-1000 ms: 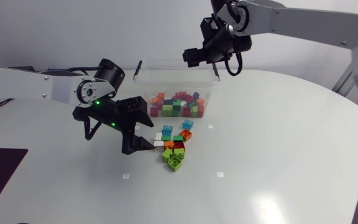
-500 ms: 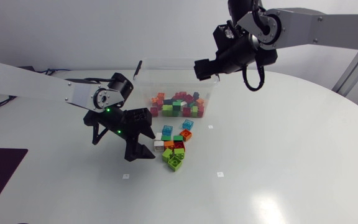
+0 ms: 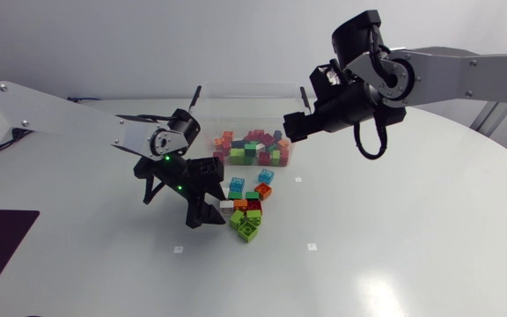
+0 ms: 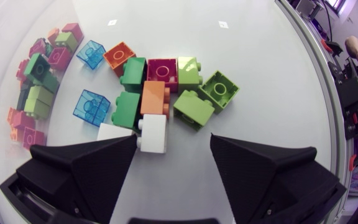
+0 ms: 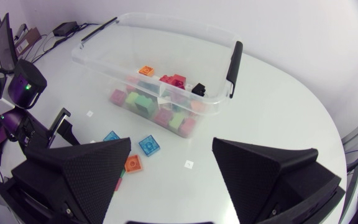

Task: Place the duplo bricks in the container

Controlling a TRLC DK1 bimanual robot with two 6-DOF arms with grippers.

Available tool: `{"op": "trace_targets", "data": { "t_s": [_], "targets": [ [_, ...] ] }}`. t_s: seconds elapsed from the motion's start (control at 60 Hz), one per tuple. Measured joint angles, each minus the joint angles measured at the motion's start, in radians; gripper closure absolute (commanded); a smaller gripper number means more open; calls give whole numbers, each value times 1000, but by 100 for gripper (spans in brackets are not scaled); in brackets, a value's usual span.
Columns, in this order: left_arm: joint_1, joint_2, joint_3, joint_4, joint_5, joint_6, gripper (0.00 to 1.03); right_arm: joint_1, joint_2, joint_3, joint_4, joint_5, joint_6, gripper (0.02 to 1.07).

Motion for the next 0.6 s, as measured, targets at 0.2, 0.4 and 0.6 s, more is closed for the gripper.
{"op": "trace_targets", "data": {
  "t_s": [0.2,0.4,0.6],
  "targets": [
    [-5,21,13,1,-11,0,44,11,-16,-53,19,0,0,12],
    [-16,38,15,2,-31,0,44,30,-46,-115,49,-5,-18,12],
    [-24,43,16,25,-38,-1,60,45,-60,-165,68,-7,-29,12]
  ]
}}
